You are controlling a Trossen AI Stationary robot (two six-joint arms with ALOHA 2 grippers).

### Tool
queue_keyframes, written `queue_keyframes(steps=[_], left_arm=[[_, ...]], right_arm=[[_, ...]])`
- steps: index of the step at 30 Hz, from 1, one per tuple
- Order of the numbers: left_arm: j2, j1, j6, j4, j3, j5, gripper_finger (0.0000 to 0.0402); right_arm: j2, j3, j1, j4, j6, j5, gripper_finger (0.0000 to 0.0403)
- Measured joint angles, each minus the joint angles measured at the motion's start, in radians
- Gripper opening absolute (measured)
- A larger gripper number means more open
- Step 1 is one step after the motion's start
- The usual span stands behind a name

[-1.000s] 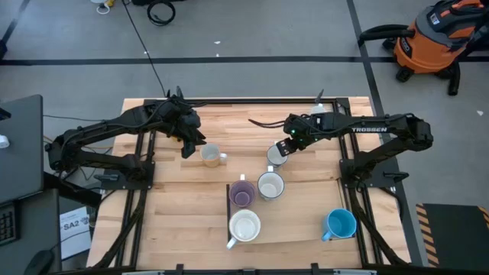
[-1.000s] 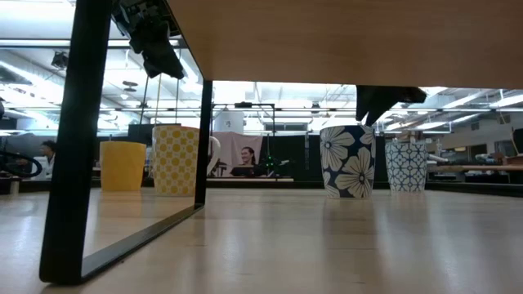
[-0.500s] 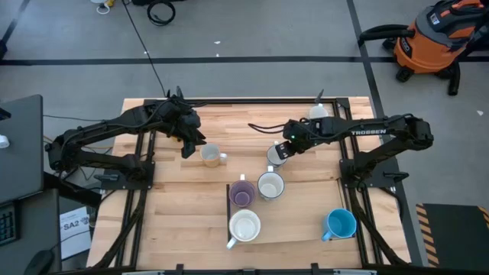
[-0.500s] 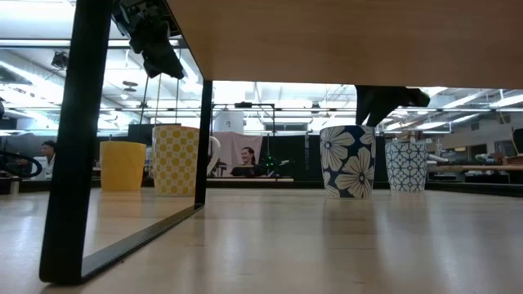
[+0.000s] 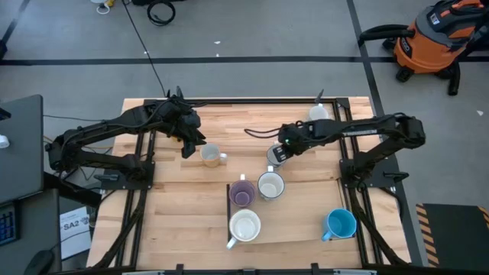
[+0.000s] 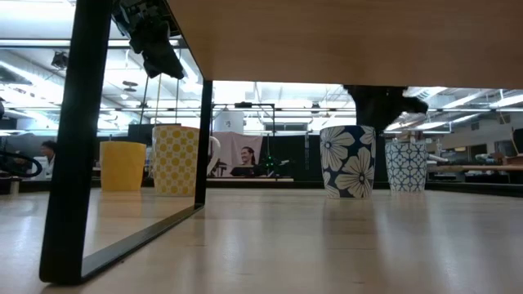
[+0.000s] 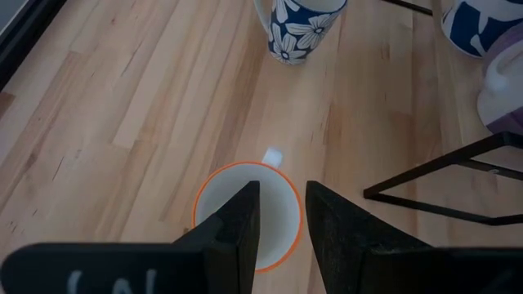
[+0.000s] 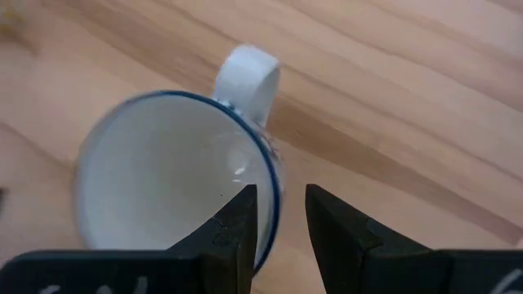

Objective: Place coffee mugs
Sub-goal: Put the bottom white blue patterned mug on the shelf

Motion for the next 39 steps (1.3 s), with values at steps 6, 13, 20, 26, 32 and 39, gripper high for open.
queue_keyframes(steps=[6, 13, 20, 26, 32, 39], left_arm=[[0.0, 0.0, -0.002, 0.0, 0.0, 0.0, 0.0107], [0.0, 0.0, -0.02, 0.0, 0.0, 0.0, 0.0107], [0.0, 0.0, -0.02, 0.006, 0.0, 0.0, 0.0107], [0.0, 0.0, -0.022, 0.009, 0.0, 0.0, 0.0107], [0.0, 0.0, -0.025, 0.008, 0.0, 0.0, 0.0107], [0.0, 0.0, -0.025, 0.035, 0.0, 0.0, 0.0107]], right_arm=[[0.076, 0.0, -0.001, 0.027, -0.028, -0.01, 0.011], [0.09, 0.0, -0.014, 0.029, -0.077, -0.03, 0.0052], [0.068, 0.0, -0.088, 0.029, -0.179, -0.032, 0.0032], [0.0, 0.0, -0.204, 0.013, -0.359, -0.062, 0.0034], [-0.079, 0.0, -0.312, -0.03, -0.534, -0.081, 0.0035], [-0.184, 0.014, -0.384, -0.071, -0.668, -0.139, 0.0036]])
